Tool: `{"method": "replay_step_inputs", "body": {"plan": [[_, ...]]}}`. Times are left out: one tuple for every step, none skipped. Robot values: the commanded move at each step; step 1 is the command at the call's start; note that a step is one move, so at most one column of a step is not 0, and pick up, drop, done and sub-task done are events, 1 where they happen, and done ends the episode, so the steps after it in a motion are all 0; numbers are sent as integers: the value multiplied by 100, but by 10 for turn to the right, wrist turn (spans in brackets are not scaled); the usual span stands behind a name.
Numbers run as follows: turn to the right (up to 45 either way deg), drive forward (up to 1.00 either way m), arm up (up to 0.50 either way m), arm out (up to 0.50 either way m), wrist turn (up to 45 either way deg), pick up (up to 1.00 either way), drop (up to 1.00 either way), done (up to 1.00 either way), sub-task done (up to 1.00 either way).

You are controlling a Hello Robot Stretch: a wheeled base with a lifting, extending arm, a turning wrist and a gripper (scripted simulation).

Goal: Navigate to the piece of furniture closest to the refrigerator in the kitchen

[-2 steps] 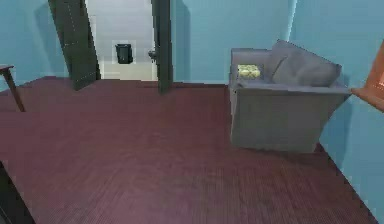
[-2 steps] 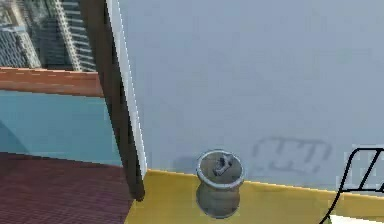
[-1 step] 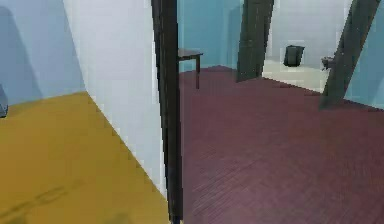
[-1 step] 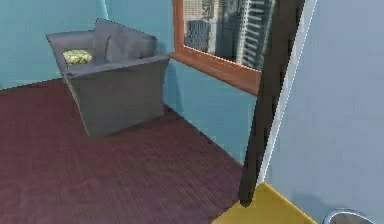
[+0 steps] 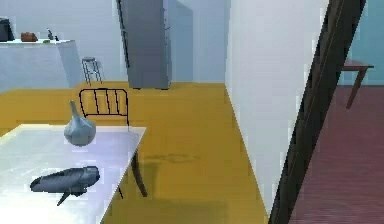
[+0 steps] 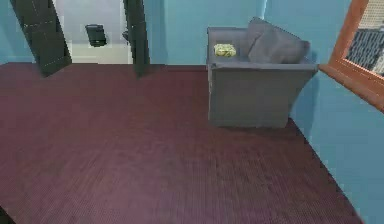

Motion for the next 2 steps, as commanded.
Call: {"method": "replay_step_inputs", "body": {"plan": [[0, 100, 0, 0, 0, 0, 0, 0, 0], [0, 50, 0, 0, 0, 0, 0, 0, 0]]}}
